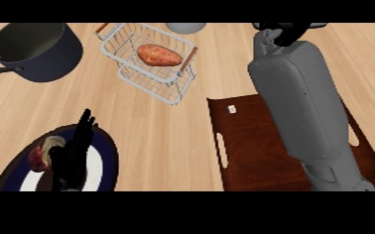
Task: Pick the sweet potato from the tray and place it in the tiered basket
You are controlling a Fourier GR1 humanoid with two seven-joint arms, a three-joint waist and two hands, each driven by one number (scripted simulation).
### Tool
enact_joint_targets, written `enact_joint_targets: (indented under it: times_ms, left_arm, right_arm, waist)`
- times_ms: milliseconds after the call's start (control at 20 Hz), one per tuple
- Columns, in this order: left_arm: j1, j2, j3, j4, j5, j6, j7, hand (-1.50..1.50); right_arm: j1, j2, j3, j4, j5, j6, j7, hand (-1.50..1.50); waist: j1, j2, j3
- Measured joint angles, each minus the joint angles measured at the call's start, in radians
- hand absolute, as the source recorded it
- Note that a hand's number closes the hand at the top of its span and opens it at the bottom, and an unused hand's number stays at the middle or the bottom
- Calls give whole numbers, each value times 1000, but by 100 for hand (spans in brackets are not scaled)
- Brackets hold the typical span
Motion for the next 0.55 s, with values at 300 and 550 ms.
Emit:
enact_joint_targets:
  times_ms: [300, 550]
  left_arm:
    - [37, -4, 13, -16, -2, 22, -2, 0]
    - [57, -3, 22, -25, 0, 26, -12, 0]
  right_arm:
    - [201, -55, -42, -326, -28, 90, 39, -150]
    - [403, -116, -56, -605, -128, 176, 44, -150]
  waist:
    - [-41, -10, 1]
    - [-62, -11, 2]
